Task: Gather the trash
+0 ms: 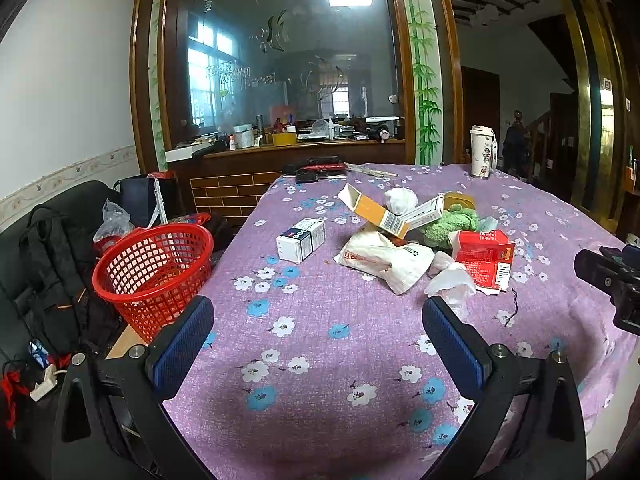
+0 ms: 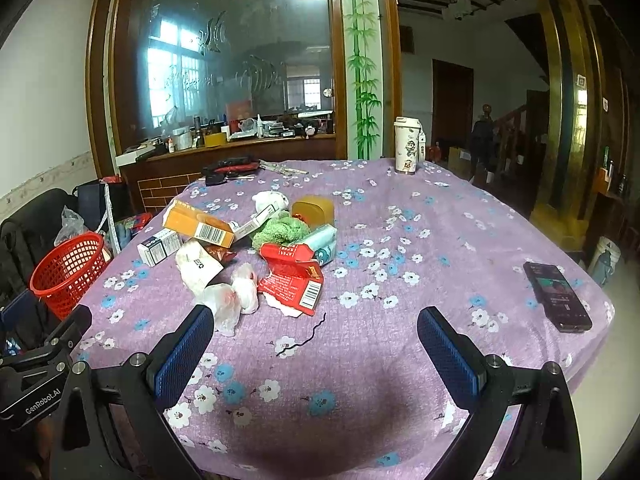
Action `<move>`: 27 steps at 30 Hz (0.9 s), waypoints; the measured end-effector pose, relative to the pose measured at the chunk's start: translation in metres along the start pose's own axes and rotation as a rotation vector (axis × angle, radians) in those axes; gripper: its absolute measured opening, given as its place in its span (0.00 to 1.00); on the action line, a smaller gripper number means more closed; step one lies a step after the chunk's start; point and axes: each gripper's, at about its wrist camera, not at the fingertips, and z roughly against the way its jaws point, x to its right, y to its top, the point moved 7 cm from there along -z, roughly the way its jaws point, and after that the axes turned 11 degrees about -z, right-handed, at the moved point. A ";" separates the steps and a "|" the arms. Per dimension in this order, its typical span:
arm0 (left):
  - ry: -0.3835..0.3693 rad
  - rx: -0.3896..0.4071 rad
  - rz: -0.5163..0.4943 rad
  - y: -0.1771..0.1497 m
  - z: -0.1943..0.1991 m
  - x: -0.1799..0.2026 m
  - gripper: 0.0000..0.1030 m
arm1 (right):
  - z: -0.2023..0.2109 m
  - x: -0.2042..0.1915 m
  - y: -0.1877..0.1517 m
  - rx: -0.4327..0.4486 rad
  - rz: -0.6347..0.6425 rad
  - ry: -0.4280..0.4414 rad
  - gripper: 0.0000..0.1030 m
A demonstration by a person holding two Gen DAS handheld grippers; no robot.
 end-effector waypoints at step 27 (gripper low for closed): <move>-0.010 -0.008 -0.009 -0.004 -0.002 0.001 1.00 | -0.002 0.001 -0.001 -0.012 0.004 0.018 1.00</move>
